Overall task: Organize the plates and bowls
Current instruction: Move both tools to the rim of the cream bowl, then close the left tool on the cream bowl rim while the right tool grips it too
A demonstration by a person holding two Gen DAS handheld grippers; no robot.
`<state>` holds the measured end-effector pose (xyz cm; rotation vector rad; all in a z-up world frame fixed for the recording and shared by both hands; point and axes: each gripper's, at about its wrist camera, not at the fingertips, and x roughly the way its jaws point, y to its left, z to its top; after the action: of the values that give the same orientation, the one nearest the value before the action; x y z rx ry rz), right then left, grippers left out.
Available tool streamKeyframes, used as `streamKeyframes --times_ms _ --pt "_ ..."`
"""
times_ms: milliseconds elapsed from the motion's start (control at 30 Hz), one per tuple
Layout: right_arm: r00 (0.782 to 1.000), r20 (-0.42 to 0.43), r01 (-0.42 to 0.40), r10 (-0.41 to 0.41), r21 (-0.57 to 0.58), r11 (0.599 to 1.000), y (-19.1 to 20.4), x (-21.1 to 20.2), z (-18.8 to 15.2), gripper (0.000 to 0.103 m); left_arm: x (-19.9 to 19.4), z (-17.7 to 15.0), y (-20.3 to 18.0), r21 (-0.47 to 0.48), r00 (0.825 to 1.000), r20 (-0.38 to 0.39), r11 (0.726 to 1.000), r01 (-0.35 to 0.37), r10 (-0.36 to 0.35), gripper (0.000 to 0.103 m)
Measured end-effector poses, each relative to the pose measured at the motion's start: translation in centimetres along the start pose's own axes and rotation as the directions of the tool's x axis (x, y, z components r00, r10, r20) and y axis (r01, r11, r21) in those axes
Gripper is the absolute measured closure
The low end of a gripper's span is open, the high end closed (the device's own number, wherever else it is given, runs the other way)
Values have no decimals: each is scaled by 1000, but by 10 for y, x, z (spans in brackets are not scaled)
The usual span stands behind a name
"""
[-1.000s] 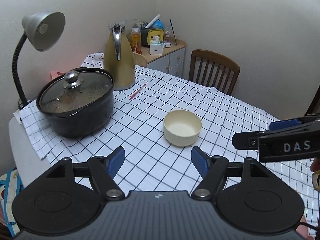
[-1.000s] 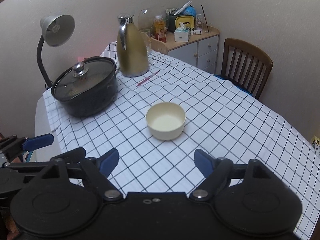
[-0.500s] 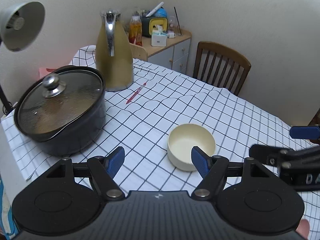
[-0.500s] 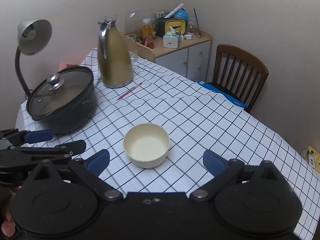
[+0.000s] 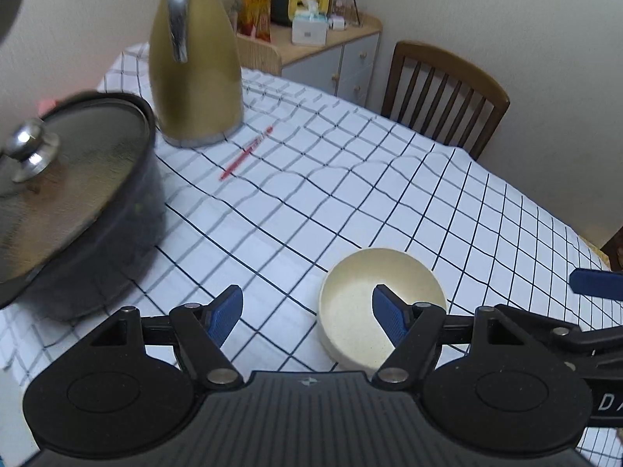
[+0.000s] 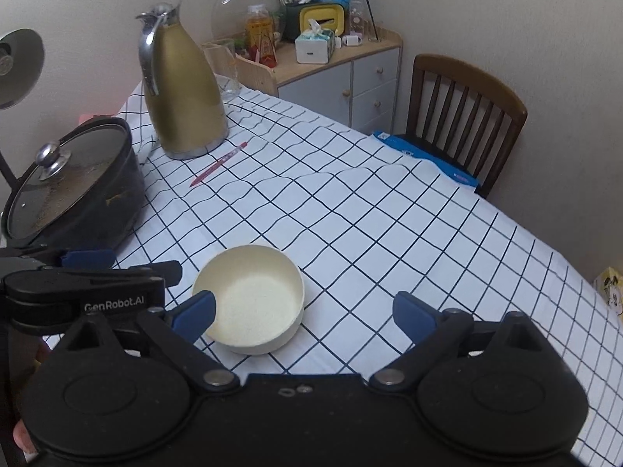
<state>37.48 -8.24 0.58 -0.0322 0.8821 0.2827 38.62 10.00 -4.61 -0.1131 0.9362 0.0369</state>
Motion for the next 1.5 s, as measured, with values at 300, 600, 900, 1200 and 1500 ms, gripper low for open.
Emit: streamKeyframes --times_ms 300,600,900,1200,1500 --pt "998 -69 2 2 63 998 -11 52 2 8 44 3 -1 -29 998 -58 999 -28 26 30" --pt "990 -141 19 -2 118 993 -22 89 -12 24 71 -6 -5 -32 995 -95 999 -42 39 30" --pt "988 -157 32 -10 140 990 -20 106 -13 37 89 -10 -7 -47 992 -114 997 -68 62 41" --pt "988 -154 30 -11 125 992 -12 112 -12 65 91 -12 -6 -59 990 -123 995 -82 74 70" --pt "987 -159 20 -2 114 993 -2 110 -14 87 86 -16 -11 -41 990 -127 997 -69 63 86"
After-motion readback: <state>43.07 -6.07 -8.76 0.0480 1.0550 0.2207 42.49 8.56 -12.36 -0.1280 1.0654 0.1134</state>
